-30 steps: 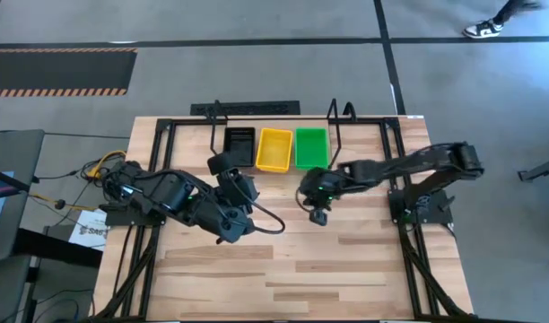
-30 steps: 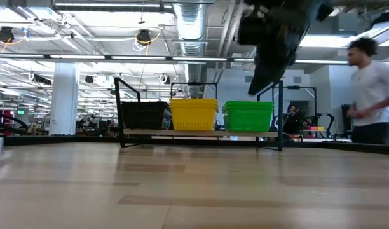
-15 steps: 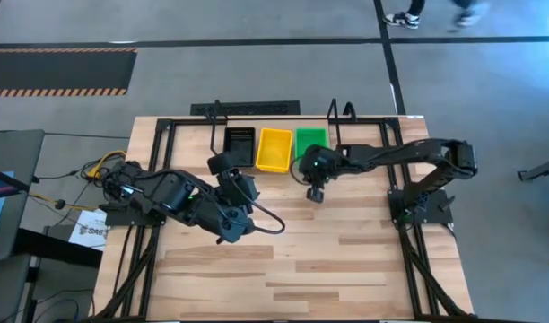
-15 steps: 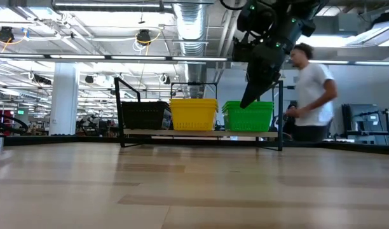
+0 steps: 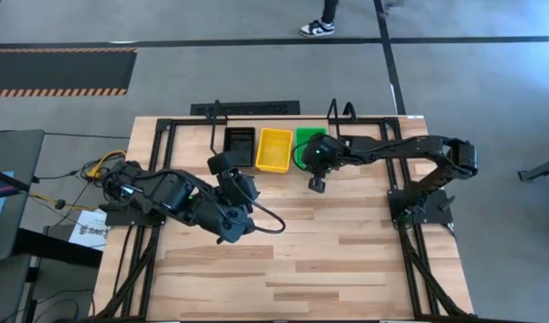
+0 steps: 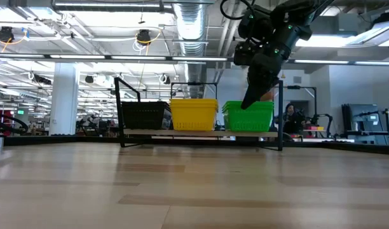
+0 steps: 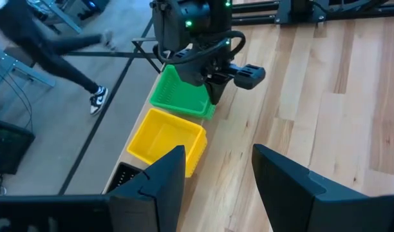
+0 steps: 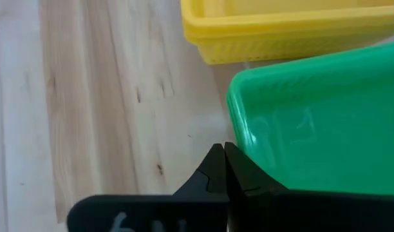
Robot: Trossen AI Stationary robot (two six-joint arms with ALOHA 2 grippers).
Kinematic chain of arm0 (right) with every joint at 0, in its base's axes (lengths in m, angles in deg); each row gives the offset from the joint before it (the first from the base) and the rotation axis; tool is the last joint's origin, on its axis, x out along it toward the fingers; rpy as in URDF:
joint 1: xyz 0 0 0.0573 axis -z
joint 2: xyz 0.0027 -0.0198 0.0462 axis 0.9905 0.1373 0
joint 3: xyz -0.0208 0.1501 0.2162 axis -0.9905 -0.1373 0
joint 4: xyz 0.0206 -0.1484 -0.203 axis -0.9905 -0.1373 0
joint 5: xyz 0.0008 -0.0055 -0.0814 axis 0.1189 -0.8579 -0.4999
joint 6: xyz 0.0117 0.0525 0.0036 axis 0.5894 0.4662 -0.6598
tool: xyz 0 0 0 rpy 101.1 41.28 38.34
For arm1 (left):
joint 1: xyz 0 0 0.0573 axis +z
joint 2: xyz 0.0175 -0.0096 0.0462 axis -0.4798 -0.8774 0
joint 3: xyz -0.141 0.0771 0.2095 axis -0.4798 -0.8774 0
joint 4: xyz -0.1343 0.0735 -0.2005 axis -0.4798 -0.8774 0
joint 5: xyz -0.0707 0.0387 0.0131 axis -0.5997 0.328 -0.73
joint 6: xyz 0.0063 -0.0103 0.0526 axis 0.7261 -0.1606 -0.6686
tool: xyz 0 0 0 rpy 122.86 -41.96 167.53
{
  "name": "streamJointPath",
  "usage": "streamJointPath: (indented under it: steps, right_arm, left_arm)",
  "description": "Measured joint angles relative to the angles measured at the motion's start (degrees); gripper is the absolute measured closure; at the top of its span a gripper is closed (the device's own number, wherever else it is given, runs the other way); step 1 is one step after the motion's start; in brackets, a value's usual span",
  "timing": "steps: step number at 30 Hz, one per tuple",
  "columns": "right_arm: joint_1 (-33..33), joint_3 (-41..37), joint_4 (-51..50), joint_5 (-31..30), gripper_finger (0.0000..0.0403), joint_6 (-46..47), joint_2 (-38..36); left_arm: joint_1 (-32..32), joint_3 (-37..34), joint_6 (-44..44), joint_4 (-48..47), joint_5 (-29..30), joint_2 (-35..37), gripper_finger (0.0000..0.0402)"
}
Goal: Stack baskets on shelf by color
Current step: Adjust the stacked bins on the shelf
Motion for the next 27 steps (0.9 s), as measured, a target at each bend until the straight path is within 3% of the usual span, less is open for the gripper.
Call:
streamJointPath:
  steps: [9, 19, 27]
  right_arm:
    - [1.60, 1.63, -1.80, 0.09, 0.0403, -1.49, 0.02]
    - [-10.35, 6.51, 1.78, 4.61, 0.0403, 2.42, 0.15]
    - [-10.71, 6.54, 5.72, 4.74, 0.0403, 3.62, 2.90]
  left_arm:
    - [0.01, 0.00, -0.04, 0.00, 0.01, 0.00, 0.0233]
    - [0.01, 0.00, -0.94, 0.00, 0.06, 0.00, 0.0233]
    - [-0.01, 0.00, -0.39, 0.00, 0.26, -0.02, 0.0233]
